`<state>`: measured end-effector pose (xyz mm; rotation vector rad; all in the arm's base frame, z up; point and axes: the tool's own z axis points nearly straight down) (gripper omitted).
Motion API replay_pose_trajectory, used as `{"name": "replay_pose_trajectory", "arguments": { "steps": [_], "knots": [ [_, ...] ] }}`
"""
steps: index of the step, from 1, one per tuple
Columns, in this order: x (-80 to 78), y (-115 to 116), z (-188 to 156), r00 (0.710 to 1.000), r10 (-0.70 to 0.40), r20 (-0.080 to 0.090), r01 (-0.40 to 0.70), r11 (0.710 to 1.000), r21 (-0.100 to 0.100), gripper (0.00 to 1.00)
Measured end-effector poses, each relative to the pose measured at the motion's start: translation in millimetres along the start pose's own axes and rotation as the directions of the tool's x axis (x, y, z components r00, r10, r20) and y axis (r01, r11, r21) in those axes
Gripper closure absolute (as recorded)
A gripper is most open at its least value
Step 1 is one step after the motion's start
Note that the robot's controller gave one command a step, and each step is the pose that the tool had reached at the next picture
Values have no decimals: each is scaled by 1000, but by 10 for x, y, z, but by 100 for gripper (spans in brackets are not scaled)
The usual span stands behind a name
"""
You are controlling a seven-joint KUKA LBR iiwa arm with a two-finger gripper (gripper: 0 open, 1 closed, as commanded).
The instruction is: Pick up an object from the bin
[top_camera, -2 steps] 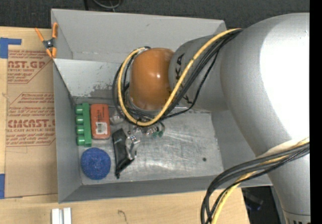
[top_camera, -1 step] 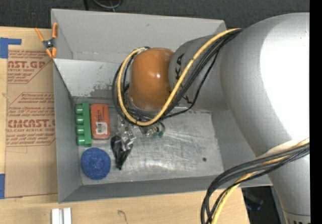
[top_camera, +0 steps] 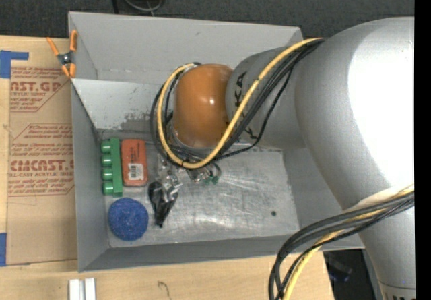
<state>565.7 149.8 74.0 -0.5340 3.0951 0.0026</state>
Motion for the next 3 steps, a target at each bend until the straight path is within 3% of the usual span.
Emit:
{"name": "replay_pose_trajectory", "arguments": {
  "steps": [1,2,3],
  "knots": [
    [33,-50,-822,1000,-4,1,4,1000,1,100],
    [33,-49,-822,1000,-4,1,4,1000,1,100],
    [39,-38,-1264,999,-38,-6,38,999,0,100]
  ]
}}
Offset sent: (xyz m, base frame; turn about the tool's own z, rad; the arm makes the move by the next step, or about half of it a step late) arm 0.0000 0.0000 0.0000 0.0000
